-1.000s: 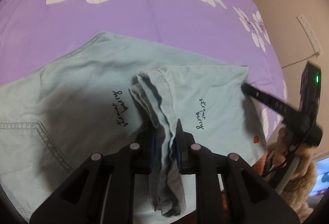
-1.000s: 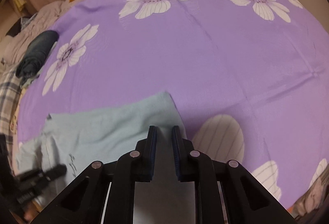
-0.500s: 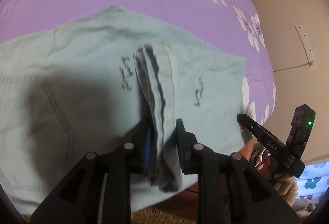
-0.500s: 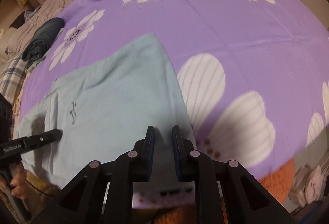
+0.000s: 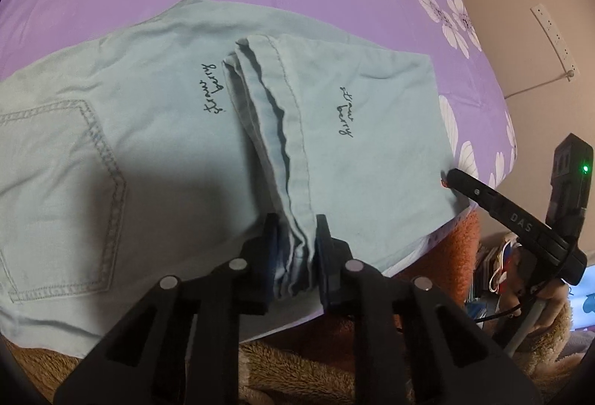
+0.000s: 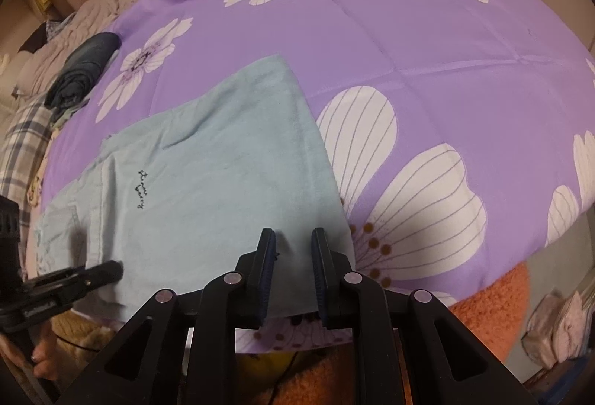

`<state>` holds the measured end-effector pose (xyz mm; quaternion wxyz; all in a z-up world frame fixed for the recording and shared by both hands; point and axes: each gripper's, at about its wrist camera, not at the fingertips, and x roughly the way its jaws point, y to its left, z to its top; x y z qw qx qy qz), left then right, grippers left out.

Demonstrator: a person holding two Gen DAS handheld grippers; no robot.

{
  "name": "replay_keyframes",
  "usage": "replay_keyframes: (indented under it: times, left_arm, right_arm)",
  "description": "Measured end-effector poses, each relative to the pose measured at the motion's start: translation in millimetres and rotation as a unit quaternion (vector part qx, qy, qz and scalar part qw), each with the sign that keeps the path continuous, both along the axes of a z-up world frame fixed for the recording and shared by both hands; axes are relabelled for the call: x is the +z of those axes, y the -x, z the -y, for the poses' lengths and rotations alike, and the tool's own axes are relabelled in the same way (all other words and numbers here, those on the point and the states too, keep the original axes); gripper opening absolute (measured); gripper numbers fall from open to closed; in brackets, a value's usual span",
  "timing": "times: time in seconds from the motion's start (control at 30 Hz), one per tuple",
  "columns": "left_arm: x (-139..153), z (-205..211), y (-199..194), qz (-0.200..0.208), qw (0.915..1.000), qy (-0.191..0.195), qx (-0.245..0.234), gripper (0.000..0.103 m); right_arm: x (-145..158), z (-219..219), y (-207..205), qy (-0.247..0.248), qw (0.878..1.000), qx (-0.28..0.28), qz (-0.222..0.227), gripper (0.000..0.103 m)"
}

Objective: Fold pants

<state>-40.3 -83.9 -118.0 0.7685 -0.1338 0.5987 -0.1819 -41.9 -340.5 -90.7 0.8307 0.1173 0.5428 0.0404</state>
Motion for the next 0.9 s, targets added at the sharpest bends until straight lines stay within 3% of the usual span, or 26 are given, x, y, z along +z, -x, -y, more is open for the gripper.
replay_keyframes:
  times: [0.13,0.23,0.27,0.53,0.63,0.9]
  left_arm:
    - [0.1,-7.5,1.2,-0.003,0.9998,0.014,0.010,0.017]
    - [-0.2,-9.6,1.1,-0.006,0.9998,0.016,0.014,0.017]
    - [-0.8,-9.8,1.1,-0.007,0.9997,0.016,0.016,0.017]
    - [2.1,-12.7,-1.3,-0.006,0.9997,0.011,0.020,0.017]
    - [2.4,-13.4,-2.5,-0.007,0.9997,0.007,0.021,0.017]
    - [-9.6,-15.1,-6.6,-0.021,0.9995,0.008,0.024,0.020]
  right_arm:
    - [5.5,7.6,10.4,-0.005,1.000,-0.011,0.006,0.019]
    - [5.5,12.6,12.7,-0.004,1.000,-0.019,0.003,0.037]
    - [4.3,14.9,13.5,0.005,1.000,-0.027,0.000,0.038]
    - [-7.6,15.8,12.4,-0.049,0.999,-0.019,-0.015,0.038]
    - [-5.0,12.5,12.6,-0.039,0.999,-0.011,-0.013,0.034]
    - [-14.6,12.6,10.3,-0.031,0.999,-0.016,-0.023,0.033]
